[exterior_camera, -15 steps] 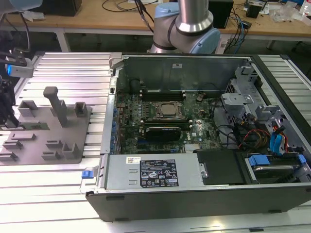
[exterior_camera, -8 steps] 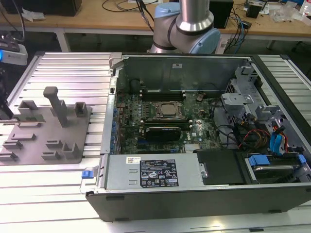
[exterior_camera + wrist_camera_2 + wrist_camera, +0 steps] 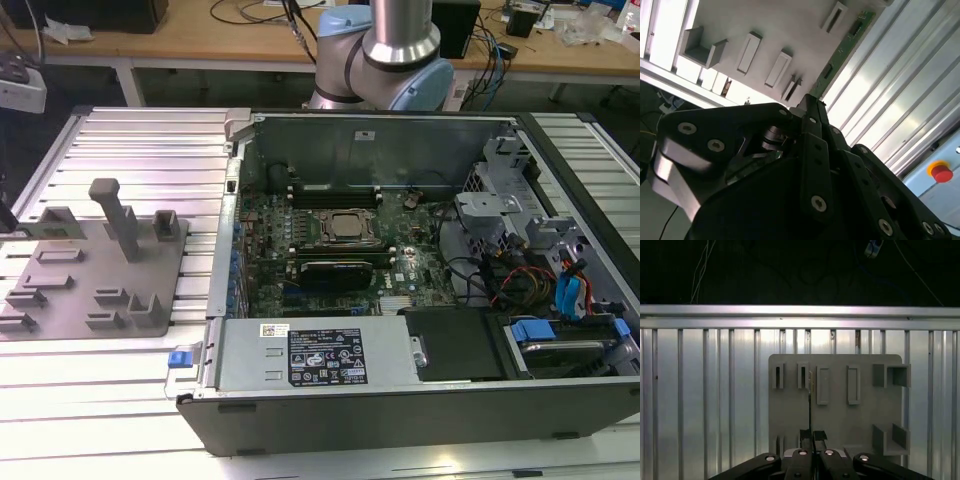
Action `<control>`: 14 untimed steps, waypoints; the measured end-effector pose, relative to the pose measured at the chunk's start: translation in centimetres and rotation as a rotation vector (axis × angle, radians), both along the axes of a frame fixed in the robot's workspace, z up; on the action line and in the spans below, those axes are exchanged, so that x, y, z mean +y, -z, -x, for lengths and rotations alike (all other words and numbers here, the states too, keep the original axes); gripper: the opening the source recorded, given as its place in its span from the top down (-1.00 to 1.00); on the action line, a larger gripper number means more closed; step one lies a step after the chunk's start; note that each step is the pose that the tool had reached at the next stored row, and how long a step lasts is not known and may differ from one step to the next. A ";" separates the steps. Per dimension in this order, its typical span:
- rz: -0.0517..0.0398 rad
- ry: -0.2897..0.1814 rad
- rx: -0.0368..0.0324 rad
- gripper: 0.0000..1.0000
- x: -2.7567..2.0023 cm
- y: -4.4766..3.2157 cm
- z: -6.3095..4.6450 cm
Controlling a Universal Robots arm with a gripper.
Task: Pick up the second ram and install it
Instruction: 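Pick up the second ram and move it above second insertion slot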
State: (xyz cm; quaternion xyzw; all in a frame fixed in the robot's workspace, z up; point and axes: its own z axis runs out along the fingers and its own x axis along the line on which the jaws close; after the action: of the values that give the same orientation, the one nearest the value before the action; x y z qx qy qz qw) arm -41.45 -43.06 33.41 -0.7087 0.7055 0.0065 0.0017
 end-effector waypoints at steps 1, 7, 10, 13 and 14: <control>0.0000 0.000 0.0000 0.82 0.02 -0.29 0.0; 0.0000 0.000 0.0001 0.82 0.25 -3.71 0.0; 0.0000 0.000 0.0000 0.82 0.26 -4.55 0.0; 0.0000 0.000 0.0000 0.82 0.26 -6.30 0.0; 0.0000 0.000 0.0000 0.82 0.26 -7.01 0.0</control>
State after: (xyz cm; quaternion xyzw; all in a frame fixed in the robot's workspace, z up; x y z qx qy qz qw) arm -41.45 -42.80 40.42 -0.7087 0.7055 0.0065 0.0017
